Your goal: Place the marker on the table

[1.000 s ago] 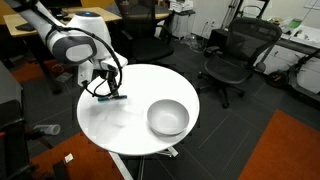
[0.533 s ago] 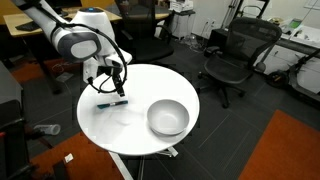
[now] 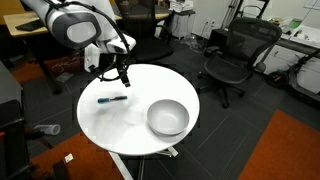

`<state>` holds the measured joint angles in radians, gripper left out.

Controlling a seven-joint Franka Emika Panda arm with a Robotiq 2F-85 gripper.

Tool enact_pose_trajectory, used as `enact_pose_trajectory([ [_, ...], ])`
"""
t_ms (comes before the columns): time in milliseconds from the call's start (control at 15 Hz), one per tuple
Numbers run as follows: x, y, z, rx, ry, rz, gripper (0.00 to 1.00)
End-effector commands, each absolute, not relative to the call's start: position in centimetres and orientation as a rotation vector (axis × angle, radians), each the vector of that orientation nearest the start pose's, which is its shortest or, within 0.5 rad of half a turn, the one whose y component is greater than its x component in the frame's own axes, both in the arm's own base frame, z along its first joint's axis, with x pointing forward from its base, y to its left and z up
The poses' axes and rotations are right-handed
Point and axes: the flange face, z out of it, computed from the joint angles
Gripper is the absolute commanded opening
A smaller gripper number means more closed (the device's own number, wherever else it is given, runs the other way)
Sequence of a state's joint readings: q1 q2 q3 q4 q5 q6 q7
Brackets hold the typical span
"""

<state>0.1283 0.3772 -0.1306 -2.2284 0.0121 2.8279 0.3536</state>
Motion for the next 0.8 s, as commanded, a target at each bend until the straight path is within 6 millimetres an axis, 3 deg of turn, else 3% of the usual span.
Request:
enact_pose_trajectory([
  [0,55.5,-0.4,25.9,-3.087,0.499,-0.345,1.00],
  [333,54.8,-0.6,28.4,-3.103,0.468,-0.361,1.00],
  [400,56.1,-0.4,27.1,-3.084,0.491,-0.377,1.00],
  [733,56.0,-0.4,26.8,-3.087,0.490,-0.370,1.00],
])
